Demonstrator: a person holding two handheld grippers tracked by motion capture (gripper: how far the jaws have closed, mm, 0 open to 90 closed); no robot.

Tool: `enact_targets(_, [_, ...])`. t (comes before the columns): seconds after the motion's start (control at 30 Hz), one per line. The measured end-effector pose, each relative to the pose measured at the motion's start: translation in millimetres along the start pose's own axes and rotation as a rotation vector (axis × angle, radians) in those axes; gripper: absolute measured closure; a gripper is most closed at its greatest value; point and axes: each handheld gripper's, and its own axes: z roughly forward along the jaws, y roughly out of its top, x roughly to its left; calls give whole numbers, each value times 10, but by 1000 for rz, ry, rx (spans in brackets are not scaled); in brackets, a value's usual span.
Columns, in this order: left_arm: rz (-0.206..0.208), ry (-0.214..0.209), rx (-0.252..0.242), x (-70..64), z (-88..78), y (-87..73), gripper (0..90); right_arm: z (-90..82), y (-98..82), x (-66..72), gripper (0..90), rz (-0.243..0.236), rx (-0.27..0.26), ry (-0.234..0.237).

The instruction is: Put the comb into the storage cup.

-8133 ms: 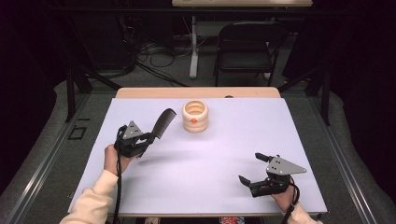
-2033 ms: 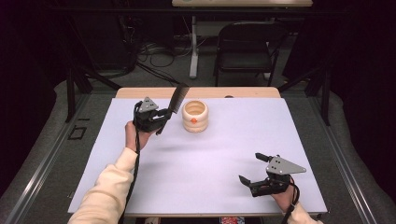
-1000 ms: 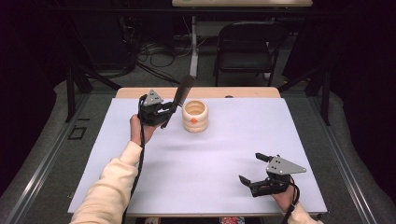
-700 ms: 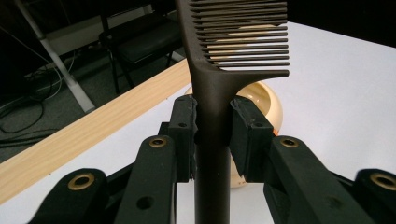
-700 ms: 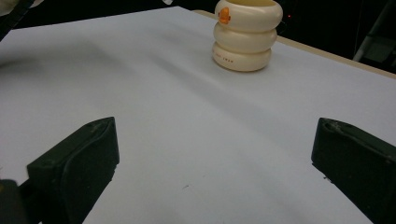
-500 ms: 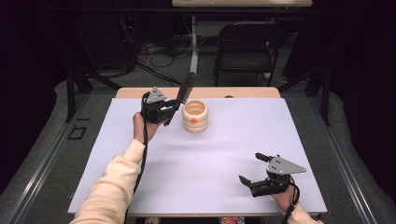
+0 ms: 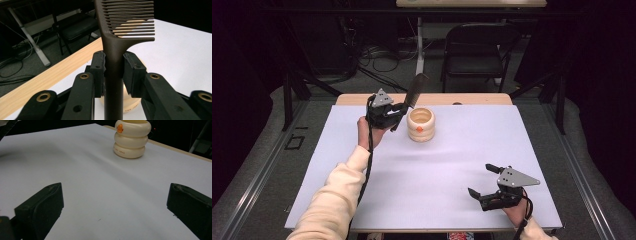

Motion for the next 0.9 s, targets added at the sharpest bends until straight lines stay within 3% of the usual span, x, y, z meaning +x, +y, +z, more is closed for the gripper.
enact_targets(0.9, [21, -4, -22, -41, 72, 166, 716, -2, -1, -3, 1, 0, -1, 0])
